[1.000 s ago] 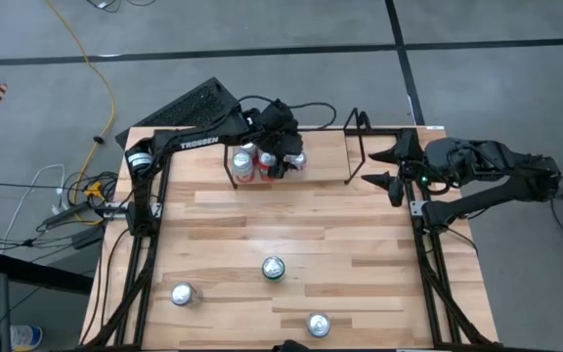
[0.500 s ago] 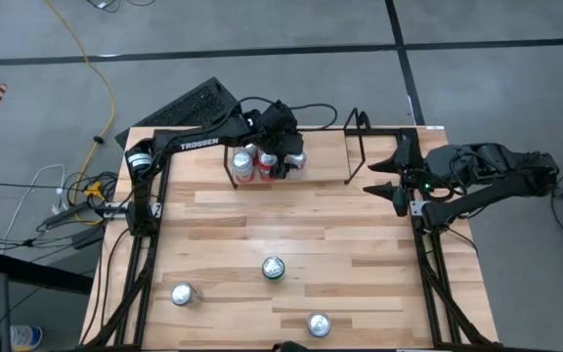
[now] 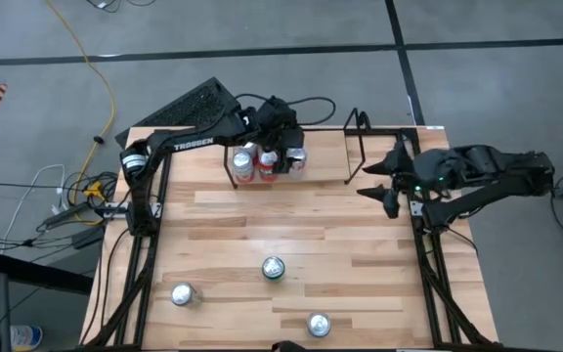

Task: Place canned beverage on shelf
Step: Put the top right silver soda can on the shelf

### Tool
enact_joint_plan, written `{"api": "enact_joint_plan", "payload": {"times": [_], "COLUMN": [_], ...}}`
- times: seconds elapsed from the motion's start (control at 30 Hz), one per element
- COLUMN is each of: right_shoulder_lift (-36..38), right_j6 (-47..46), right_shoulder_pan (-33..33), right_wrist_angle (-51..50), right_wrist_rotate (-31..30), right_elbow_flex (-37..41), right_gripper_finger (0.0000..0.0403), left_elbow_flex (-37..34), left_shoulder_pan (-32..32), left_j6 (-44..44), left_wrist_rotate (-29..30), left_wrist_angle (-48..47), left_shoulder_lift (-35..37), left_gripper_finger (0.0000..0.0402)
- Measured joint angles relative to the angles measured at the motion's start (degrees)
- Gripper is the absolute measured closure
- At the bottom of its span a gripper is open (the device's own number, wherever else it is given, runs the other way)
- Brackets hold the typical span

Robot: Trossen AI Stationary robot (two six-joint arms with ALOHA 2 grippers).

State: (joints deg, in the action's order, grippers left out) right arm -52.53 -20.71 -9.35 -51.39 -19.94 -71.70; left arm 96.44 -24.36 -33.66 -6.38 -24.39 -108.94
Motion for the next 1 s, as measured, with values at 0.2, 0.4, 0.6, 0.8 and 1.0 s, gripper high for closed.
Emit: {"api": "enact_joint_plan", "payload": {"times": [0.2,0.4,0.6,0.8,1.0], "right_shoulder_lift": [-4.7,-11.7,-19.7,-27.1,-32.2], "right_j6": [2.0,12.2,23.3,30.6,34.1], "right_shoulder_pan": [0.8,7.3,15.9,22.8,27.2], "right_wrist_angle": [-0.2,8.0,19.6,23.4,26.0], "right_wrist_rotate": [-8.0,-7.5,4.5,15.7,15.7], "right_elbow_flex": [0.0,0.0,0.0,0.0,0.0], "right_gripper_finger": [0.0127,0.0127,0.0127,0.0126,0.011], "left_elbow_flex": [1.3,7.6,10.7,10.7,10.7], "left_shoulder_pan": [1.5,5.1,10.0,14.7,17.6], "left_j6": [2.9,7.8,11.5,13.1,17.7], "left_wrist_rotate": [1.2,2.9,3.9,4.1,7.1], "left_wrist_angle": [-2.2,-7.1,-9.7,-13.5,-18.2], "left_shoulder_lift": [4.3,11.0,19.2,26.9,31.2], "left_gripper_finger": [0.0065,0.0065,0.0065,0.0065,0.0065]}}
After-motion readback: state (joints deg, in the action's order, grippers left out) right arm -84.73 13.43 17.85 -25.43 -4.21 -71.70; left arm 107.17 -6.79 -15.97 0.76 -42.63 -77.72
